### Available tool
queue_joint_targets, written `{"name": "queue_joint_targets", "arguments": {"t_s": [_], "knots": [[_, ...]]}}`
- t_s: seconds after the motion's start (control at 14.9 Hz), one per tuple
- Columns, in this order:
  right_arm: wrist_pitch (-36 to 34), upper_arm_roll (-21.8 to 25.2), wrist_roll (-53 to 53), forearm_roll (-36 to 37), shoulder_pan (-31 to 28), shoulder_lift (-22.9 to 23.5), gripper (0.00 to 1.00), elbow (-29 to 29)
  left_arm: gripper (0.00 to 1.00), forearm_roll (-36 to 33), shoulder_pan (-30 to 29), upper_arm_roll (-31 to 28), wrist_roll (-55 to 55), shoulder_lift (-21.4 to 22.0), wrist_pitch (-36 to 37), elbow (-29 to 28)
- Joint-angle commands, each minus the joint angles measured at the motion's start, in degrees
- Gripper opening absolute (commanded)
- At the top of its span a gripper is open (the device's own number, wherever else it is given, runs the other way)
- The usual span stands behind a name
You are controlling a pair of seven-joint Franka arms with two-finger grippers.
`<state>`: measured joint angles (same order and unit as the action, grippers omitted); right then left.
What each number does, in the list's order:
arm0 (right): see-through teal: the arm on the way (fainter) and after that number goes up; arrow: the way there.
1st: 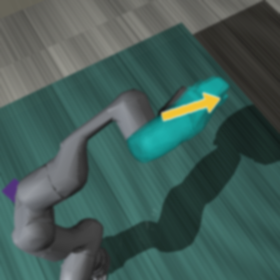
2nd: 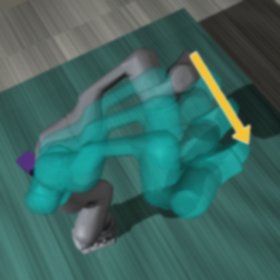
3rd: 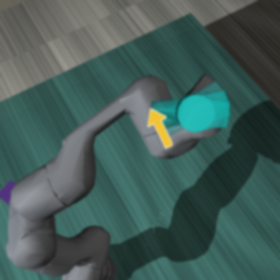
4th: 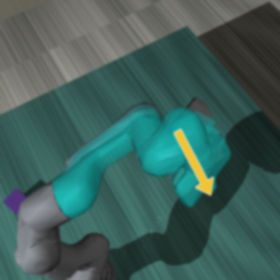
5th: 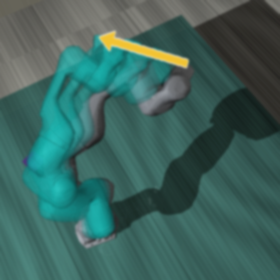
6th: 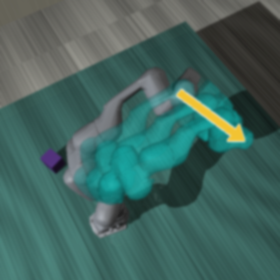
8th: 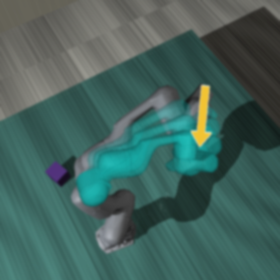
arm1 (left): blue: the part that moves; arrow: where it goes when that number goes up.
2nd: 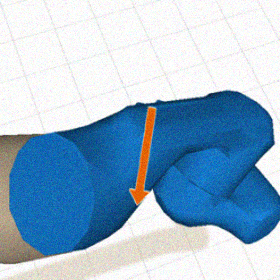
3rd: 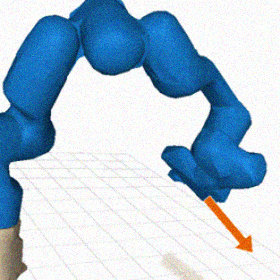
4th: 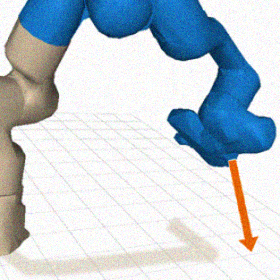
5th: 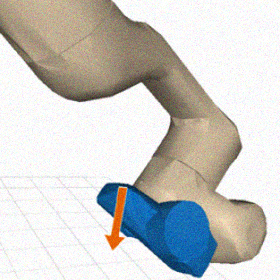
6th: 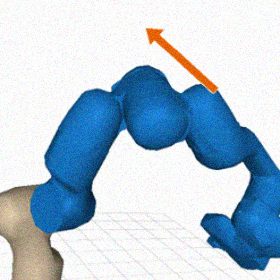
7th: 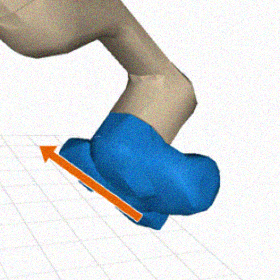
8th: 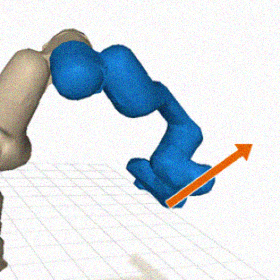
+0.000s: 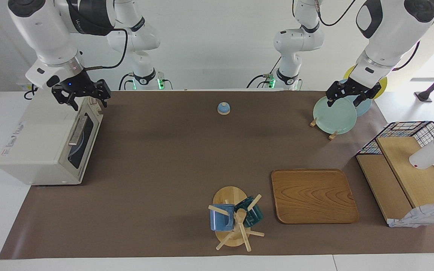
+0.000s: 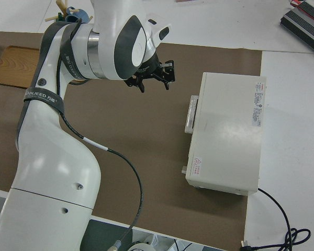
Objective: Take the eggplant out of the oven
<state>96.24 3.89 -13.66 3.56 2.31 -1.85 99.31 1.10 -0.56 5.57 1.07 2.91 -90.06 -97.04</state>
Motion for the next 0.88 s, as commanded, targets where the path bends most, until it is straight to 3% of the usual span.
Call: {"name": "queue_joint_targets", "arguments": {"t_s": [0.0,0.2,0.81], "knots": [[8.23,0.33,-4.44,0.56,-2.92,-2.63,0.0,7.98,1.0,-1.27,-0.76,0.49,-0.19,0.52,0.67,-0.08],[12.29,0.33,-2.87,6.53,-3.98,-2.1,0.0,11.68,1.0,-1.36,-0.76,0.49,-0.19,0.52,0.67,-0.08],[15.2,0.33,1.62,12.52,-5.83,-0.96,0.0,15.82,1.0,-1.27,-0.76,0.49,-0.19,0.52,0.67,-0.08]]}}
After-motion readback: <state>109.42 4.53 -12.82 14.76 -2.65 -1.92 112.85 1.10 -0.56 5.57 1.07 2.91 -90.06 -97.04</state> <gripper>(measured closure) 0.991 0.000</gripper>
